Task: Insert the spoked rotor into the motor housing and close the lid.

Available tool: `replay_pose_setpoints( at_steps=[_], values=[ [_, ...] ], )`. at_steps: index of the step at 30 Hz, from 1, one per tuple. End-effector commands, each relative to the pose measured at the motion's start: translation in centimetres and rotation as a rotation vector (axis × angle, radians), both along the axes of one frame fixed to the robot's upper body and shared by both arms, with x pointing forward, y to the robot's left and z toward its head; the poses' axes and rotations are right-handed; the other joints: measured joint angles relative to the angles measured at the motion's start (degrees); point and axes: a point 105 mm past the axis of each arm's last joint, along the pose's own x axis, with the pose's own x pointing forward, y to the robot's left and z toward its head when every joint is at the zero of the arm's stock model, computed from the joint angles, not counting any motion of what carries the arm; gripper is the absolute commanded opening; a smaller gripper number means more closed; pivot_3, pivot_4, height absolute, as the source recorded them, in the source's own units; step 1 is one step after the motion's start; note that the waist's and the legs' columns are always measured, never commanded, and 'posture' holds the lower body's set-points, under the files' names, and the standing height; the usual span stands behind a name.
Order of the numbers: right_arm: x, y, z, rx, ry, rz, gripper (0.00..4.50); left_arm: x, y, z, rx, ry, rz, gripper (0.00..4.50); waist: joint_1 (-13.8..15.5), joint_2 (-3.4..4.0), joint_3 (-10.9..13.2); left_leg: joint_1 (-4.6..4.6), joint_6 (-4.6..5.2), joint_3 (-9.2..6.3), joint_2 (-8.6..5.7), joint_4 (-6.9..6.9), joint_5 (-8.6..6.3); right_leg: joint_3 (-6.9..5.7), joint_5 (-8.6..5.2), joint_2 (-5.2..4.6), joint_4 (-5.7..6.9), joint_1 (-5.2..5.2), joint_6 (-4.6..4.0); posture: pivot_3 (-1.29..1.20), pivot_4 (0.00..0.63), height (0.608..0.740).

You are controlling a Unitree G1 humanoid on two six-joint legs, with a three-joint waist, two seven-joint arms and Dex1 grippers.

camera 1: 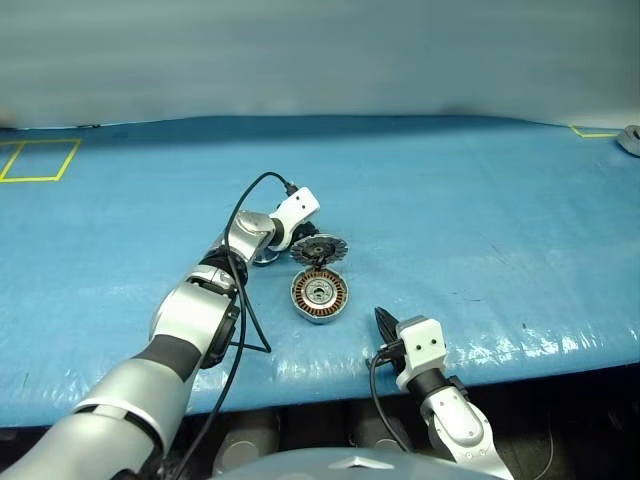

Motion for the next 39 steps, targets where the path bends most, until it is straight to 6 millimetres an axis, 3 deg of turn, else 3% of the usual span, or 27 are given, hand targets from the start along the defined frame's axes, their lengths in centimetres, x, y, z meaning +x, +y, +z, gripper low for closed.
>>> replay_pose_setpoints(
  at_steps=[1,5,9,13,18,21,28,31,35,39],
  values=[
    [0.3,0.1,0.5,0.003,-0.017,0.012,0.00,2.3,0.5,6.3,-0.150,-0.137,0.047,0.68,0.0,0.00,0.0,-0.03,0.00,-0.01,0.00,0.00,0.00,0.00,0.00,0.00,0.00,-0.03,0.00,0.00,0.150,0.740],
    [0.5,0.4,0.5,0.004,-0.017,0.032,0.00,3.1,1.9,10.9,-0.292,-0.230,0.066,0.68,0.0,0.00,0.0,-0.09,-0.01,0.00,0.00,-0.01,0.00,0.00,0.00,-0.01,-0.01,-0.10,-0.01,0.00,0.150,0.740],
    [0.8,0.6,0.6,0.007,-0.019,0.046,0.00,2.3,2.8,13.7,-0.365,-0.323,0.003,0.68,-0.1,0.01,0.0,-0.10,0.02,0.01,-0.01,-0.04,-0.02,0.02,0.01,-0.02,-0.06,-0.11,-0.02,0.00,0.150,0.740],
    [1.3,0.9,1.7,0.036,-0.067,0.054,0.00,-2.0,5.2,15.4,-0.439,-0.474,-0.092,0.68,-1.0,0.15,-0.1,-0.09,0.02,0.12,0.03,-0.10,-0.04,0.23,0.02,-0.02,-0.07,-0.21,-0.06,0.00,0.150,0.740],
    [1.3,1.0,2.0,0.035,-0.088,0.078,0.00,-7.5,7.3,12.9,-0.323,-0.542,-0.142,0.68,-0.8,0.17,-0.1,-0.10,-0.15,0.25,0.16,-0.23,-0.04,0.51,0.24,-0.04,-0.03,-0.45,-0.55,0.00,0.150,0.740],
    [0.9,1.2,1.5,0.022,-0.078,0.113,0.00,-10.6,7.9,11.9,-0.352,-0.491,-0.154,0.68,0.2,0.25,0.0,-0.05,-0.06,0.25,0.17,-0.20,-0.11,0.47,0.22,0.01,-0.06,-0.40,-0.57,0.00,0.150,0.740],
    [0.5,1.2,0.5,0.038,-0.033,0.153,0.00,-16.7,5.7,9.6,-0.455,-0.277,-0.278,0.68,0.7,0.39,0.1,0.06,0.01,0.23,0.19,-0.02,-0.12,0.37,-0.11,-0.13,-0.14,-0.30,-0.56,0.00,0.150,0.740],
    [0.4,1.4,0.5,0.070,-0.027,0.174,0.00,-17.2,4.5,8.3,-0.433,-0.233,-0.302,0.68,0.7,0.40,0.1,0.08,0.00,0.23,0.20,-0.01,-0.07,0.35,-0.11,-0.11,-0.06,-0.30,-0.57,0.00,0.150,0.740],
    [0.2,1.4,0.3,0.040,-0.026,0.203,0.00,-15.6,2.8,5.4,-0.277,-0.248,-0.266,0.68,0.7,0.42,0.1,0.10,0.00,0.27,0.19,-0.03,-0.06,0.35,-0.11,0.00,-0.04,-0.22,-0.57,0.00,0.150,0.740],
    [0.2,1.2,0.2,0.034,-0.026,0.204,0.00,-14.8,1.8,4.1,-0.242,-0.237,-0.285,0.68,0.7,0.43,0.0,0.09,0.01,0.29,0.17,-0.03,-0.06,0.37,-0.06,0.09,-0.07,-0.03,-0.47,0.00,0.150,0.740]
  ],
)
